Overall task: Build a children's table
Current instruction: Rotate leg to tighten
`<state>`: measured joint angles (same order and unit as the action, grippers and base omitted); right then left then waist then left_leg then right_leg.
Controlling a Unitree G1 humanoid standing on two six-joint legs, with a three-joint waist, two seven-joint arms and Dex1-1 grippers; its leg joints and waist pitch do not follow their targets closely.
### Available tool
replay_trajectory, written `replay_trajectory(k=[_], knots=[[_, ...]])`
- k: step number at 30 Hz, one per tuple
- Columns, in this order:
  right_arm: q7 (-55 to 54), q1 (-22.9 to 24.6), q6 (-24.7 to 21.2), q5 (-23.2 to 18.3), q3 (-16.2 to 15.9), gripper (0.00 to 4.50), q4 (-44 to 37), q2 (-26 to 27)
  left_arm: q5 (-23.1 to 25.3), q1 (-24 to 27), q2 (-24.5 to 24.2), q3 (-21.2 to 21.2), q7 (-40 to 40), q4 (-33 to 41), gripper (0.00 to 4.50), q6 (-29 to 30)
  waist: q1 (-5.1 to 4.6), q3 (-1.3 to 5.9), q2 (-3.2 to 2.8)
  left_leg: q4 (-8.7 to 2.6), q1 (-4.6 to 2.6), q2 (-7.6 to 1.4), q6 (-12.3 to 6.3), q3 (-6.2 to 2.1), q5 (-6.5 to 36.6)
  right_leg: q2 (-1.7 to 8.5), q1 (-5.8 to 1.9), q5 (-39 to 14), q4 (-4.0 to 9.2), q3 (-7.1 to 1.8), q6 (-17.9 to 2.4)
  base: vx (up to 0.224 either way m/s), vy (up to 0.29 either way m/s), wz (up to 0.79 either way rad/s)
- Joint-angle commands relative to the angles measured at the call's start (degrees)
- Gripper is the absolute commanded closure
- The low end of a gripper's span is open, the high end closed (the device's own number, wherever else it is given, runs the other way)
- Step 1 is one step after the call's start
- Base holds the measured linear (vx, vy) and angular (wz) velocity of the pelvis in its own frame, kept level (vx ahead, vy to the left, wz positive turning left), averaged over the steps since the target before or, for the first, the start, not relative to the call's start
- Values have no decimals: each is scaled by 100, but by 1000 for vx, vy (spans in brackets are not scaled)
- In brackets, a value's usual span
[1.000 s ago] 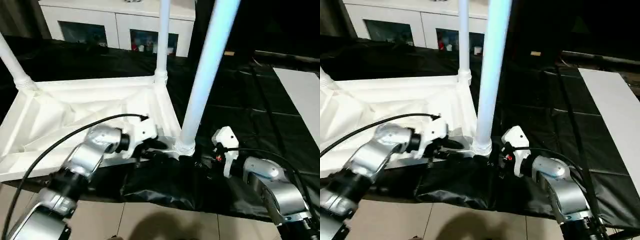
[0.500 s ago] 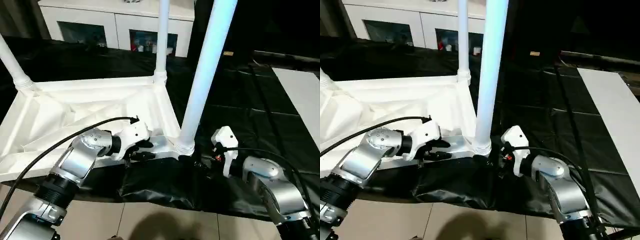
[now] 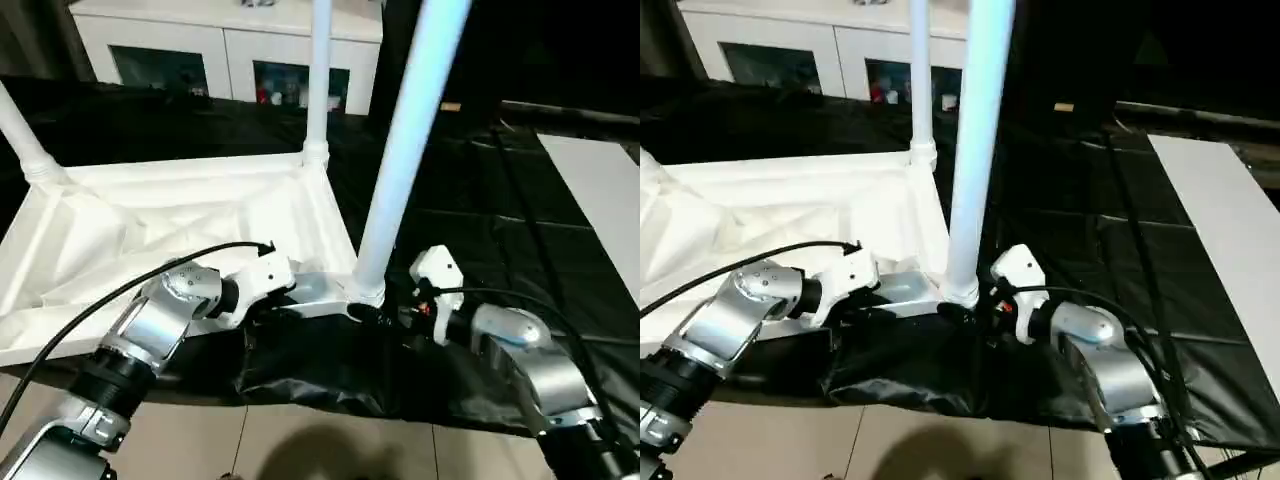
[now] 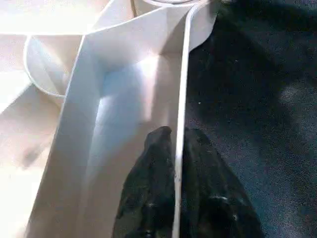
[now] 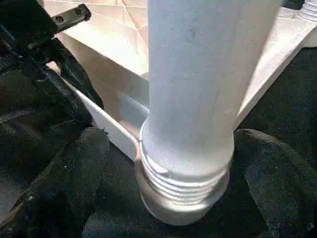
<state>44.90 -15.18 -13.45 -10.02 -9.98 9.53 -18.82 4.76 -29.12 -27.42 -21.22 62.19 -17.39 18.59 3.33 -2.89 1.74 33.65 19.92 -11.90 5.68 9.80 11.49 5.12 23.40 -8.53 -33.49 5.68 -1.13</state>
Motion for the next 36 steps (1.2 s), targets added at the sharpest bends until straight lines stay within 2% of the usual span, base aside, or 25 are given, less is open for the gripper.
replay_trajectory(k=[1,2,8,10,12,17,26,31,36], knots=[[-87,-138,127,111,-15,19,109,12,49,9,-4,-101,7,-59,429,15,19,355,-52,-419,16,-115,-152,-16,1175,303,-322,-1952,383,-282,-882,0,0,0],[-110,-188,156,104,2,19,169,45,41,18,-5,-110,15,-43,434,-3,18,360,-37,-418,17,-118,-158,-16,1131,306,-325,-1908,376,-285,-882,0,0,0],[-12,-398,369,140,-18,19,489,107,44,48,31,-180,63,-7,446,-177,22,377,-39,-402,20,-122,-231,-6,917,306,-335,-1510,315,-296,-1035,0,0,0],[25,-422,389,149,-29,48,543,96,64,45,24,-195,69,-1,450,-181,23,377,-40,-401,22,-123,-237,-3,885,302,-337,-1446,309,-297,-1054,0,0,0],[75,-440,433,188,-60,58,596,66,66,44,25,-194,67,-6,450,-179,23,380,-33,-397,21,-120,-246,1,905,301,-339,-1456,310,-294,-1055,0,0,0],[222,-489,559,233,-111,102,723,7,79,32,15,-195,99,-38,450,-207,25,368,-27,-401,23,-114,-226,-2,1042,311,-337,-1819,351,-289,-944,0,0,0],[317,-591,671,218,-67,187,930,-9,82,20,-18,-197,124,-79,450,-241,21,383,-30,-392,24,-122,-267,0,878,304,-340,-1467,305,-292,-1066,0,0,0],[388,-610,733,228,-101,196,1041,5,90,26,-23,-194,139,-82,450,-244,21,378,-21,-392,22,-118,-266,2,940,303,-339,-1607,320,-292,-1037,0,0,0],[425,-597,764,253,-138,199,1069,-1,96,38,-31,-198,148,-73,450,-246,23,383,-22,-389,23,-118,-281,1,890,301,-342,-1520,310,-291,-1054,0,0,0]])
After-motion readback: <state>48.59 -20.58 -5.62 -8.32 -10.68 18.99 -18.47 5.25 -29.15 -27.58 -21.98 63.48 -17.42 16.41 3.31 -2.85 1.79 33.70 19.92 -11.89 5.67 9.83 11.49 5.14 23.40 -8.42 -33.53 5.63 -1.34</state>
